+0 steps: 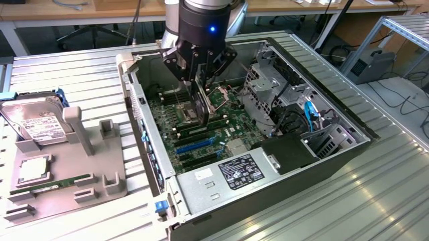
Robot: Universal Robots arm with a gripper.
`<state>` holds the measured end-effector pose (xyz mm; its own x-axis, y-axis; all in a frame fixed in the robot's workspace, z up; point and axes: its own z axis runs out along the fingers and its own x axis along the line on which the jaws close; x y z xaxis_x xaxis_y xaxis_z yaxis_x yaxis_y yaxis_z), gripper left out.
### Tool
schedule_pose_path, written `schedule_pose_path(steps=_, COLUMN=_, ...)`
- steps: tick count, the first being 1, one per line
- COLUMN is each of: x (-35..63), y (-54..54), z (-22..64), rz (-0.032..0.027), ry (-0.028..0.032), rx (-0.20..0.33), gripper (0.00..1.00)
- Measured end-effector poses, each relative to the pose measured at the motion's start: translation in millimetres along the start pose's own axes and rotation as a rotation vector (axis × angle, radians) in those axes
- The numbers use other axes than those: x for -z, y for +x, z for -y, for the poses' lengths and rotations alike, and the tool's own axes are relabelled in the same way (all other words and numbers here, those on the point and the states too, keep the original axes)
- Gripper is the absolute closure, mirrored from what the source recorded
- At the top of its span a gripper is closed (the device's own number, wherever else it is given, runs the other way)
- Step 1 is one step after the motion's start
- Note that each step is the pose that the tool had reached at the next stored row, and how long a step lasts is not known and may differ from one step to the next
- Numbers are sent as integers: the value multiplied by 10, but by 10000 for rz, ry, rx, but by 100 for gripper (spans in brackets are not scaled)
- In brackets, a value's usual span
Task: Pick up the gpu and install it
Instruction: 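Pick up the gpu and move the gpu toward the slot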
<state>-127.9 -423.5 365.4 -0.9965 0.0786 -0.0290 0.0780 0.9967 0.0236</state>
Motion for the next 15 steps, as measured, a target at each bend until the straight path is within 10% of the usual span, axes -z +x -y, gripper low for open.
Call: schedule_pose_path(steps=15, x=-113, y=-105, z=-16, rz=2, ry=18, rx=1, gripper=73)
